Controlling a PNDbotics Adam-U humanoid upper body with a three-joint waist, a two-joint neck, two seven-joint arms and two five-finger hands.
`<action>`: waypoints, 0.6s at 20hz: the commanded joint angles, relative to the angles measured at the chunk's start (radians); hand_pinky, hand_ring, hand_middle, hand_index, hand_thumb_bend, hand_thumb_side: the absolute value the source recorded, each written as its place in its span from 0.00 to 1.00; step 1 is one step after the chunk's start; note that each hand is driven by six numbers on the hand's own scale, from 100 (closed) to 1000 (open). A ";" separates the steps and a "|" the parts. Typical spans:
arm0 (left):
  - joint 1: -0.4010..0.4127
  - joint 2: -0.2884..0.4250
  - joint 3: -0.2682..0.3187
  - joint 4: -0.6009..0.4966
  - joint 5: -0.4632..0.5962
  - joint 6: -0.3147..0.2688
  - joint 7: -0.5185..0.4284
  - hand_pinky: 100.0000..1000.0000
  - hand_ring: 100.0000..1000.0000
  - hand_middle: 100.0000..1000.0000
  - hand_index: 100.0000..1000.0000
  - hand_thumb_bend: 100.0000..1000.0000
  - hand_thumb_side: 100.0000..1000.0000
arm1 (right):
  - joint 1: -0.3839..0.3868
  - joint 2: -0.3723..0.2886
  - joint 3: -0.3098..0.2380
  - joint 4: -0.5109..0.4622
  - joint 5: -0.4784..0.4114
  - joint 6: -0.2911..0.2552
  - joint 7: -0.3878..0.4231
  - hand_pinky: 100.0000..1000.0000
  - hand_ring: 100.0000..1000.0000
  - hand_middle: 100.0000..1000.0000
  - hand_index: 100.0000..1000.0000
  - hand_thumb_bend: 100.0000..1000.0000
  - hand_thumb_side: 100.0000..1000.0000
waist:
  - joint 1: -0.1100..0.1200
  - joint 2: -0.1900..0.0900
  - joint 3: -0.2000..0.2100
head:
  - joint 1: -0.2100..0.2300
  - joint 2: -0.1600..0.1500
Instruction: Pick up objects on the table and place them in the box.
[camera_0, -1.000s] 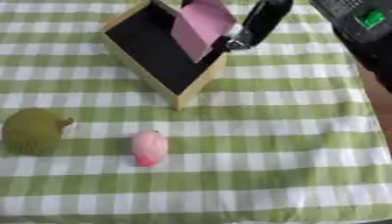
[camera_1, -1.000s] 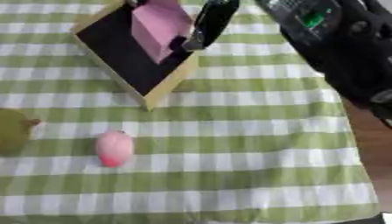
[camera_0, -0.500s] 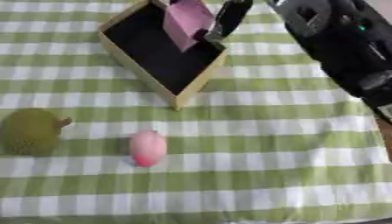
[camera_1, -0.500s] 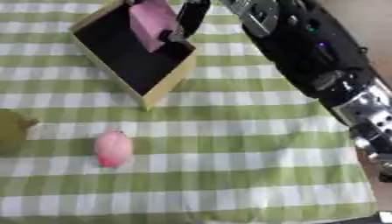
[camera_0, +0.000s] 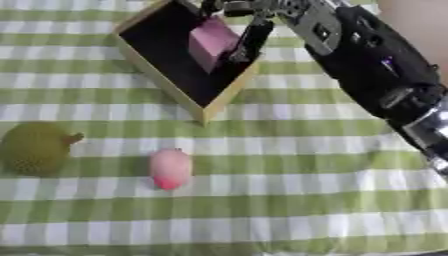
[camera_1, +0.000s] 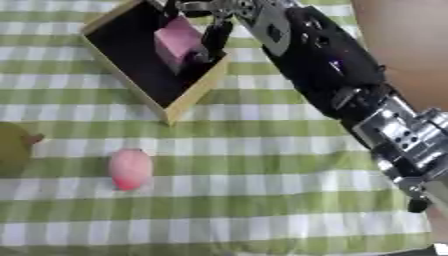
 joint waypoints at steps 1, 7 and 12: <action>-0.012 0.017 0.005 -0.015 0.002 -0.001 -0.002 0.78 0.75 0.73 0.79 0.53 0.75 | -0.022 -0.005 -0.024 0.016 0.044 -0.026 0.012 0.91 0.93 0.84 0.90 0.30 0.07 | -0.010 -0.005 0.001 | -0.002 0.005; -0.012 0.016 0.005 -0.015 0.003 0.000 -0.002 0.78 0.75 0.73 0.79 0.53 0.75 | -0.027 -0.001 -0.048 0.041 0.139 -0.064 0.019 0.95 0.97 0.86 0.93 0.39 0.12 | -0.009 -0.005 0.000 | 0.001 0.005; -0.011 0.016 0.004 -0.015 0.004 0.000 -0.002 0.78 0.75 0.73 0.79 0.53 0.75 | -0.030 -0.006 -0.057 0.016 0.153 -0.071 0.000 0.95 0.97 0.86 0.93 0.38 0.10 | -0.006 -0.008 -0.005 | 0.005 0.005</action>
